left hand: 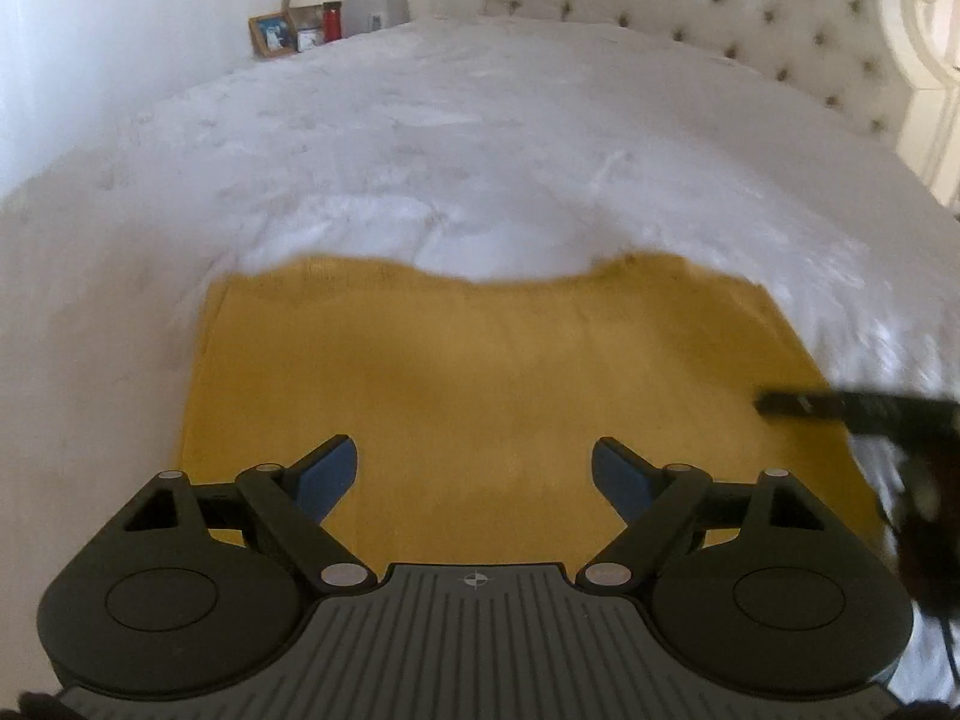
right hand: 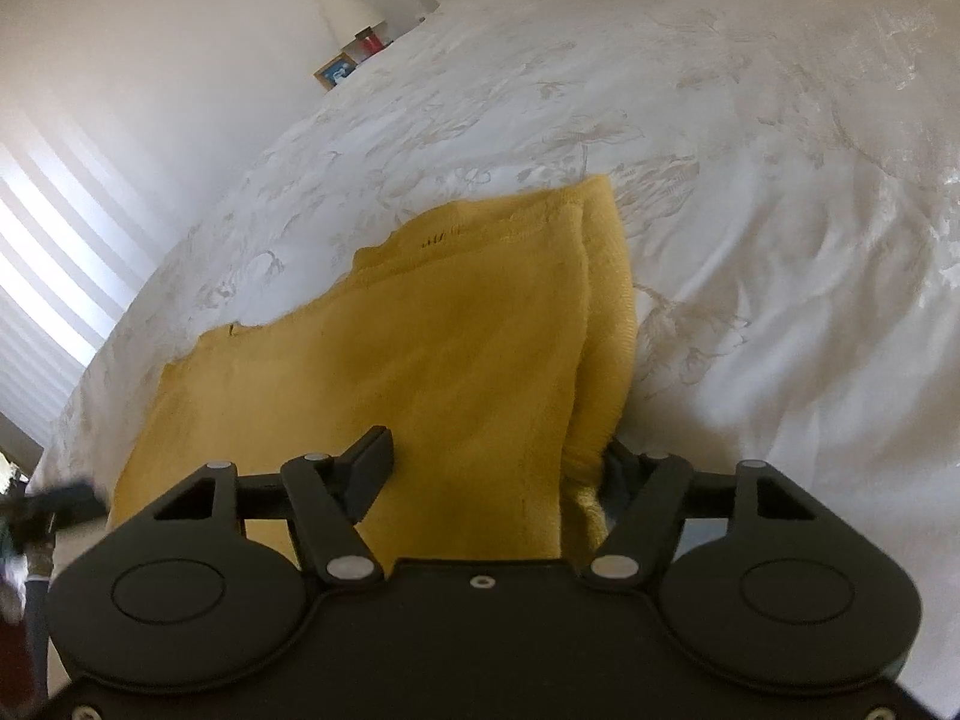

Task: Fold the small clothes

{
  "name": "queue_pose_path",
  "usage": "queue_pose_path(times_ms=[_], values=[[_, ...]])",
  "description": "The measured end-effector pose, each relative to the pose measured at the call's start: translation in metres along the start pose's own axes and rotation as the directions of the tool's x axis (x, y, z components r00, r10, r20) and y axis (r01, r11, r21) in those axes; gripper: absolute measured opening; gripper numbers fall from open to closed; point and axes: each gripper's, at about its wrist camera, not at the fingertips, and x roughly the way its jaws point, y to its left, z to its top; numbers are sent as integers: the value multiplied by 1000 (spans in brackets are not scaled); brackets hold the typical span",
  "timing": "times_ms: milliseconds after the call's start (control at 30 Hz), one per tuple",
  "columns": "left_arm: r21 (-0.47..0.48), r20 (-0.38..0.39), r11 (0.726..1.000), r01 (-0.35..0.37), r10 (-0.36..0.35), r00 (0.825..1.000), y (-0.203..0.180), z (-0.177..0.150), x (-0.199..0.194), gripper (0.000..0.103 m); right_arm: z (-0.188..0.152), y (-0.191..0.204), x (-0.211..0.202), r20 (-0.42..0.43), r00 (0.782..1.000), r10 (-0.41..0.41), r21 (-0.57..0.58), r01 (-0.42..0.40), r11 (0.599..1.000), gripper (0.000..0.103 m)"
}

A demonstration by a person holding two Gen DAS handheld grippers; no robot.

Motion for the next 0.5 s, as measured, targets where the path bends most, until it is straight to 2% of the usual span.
queue_pose_path(times_ms=[200,500], values=[[-10,-30,999,-41,40,999,-6,27,45,86,-1,4,1,0,1000,-18,-34,18,999,71],[-4,-102,993,-116,115,988,-13,36,91,86,-2,0,0,5,1000,3,-34,-3,999,71]])
